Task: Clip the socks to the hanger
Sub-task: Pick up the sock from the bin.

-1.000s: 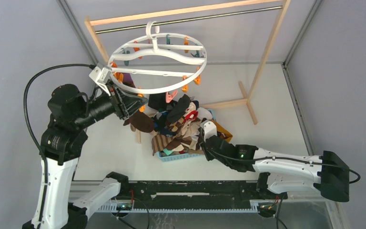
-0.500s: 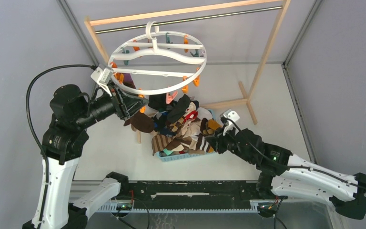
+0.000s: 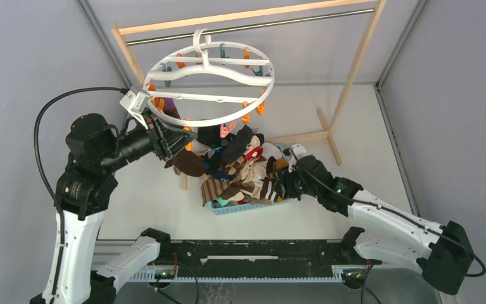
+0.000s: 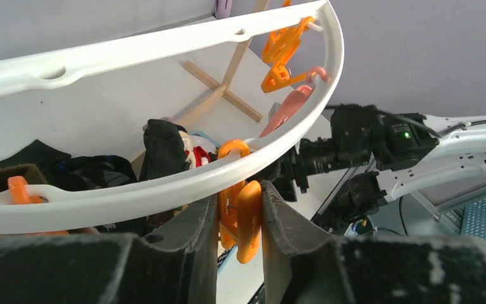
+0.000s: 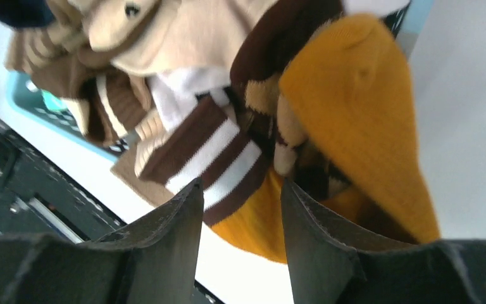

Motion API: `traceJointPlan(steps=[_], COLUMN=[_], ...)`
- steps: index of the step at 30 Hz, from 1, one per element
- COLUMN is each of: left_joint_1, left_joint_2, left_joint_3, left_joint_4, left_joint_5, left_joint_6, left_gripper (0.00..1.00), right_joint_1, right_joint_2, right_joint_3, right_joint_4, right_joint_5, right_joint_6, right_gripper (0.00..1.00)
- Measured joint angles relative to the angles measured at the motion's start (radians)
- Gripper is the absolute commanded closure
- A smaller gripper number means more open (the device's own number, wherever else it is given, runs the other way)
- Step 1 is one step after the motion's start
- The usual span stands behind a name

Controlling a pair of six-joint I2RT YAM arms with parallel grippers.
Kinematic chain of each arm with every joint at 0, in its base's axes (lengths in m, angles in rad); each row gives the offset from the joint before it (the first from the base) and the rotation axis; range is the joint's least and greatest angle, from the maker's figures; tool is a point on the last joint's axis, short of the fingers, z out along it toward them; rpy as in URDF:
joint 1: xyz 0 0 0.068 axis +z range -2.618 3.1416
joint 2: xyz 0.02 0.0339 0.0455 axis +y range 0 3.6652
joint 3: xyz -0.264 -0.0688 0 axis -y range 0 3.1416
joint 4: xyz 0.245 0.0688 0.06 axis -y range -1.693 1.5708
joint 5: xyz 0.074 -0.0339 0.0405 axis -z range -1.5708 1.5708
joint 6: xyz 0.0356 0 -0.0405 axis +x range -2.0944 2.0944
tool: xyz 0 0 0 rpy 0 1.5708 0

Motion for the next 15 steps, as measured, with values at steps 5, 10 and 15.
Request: traceJointPlan(steps=[5,10,15], left_joint_1=[0.0,0.0,0.0], left_joint_2=[0.0,0.0,0.0], left_joint_3=[0.0,0.0,0.0], left_joint_4=[0.0,0.0,0.0], left_joint_5=[0.0,0.002,0.002], left_joint_6=[0.0,0.0,0.0], left_gripper=[1.0,1.0,1.0], right_joint_1=[-0.161,-0.251,-0.302], right_joint_2=[0.01,0.097,0.151], right_joint_3=[-0.001,-0.001,-0.001], right_joint_4=[0.088,0.122,0.151], right_joint_5=[-0.235,-0.429,-0.533], right_joint_6=[-0.004,-0.011,-0.018], right_gripper=[0.46,0.46,0.46])
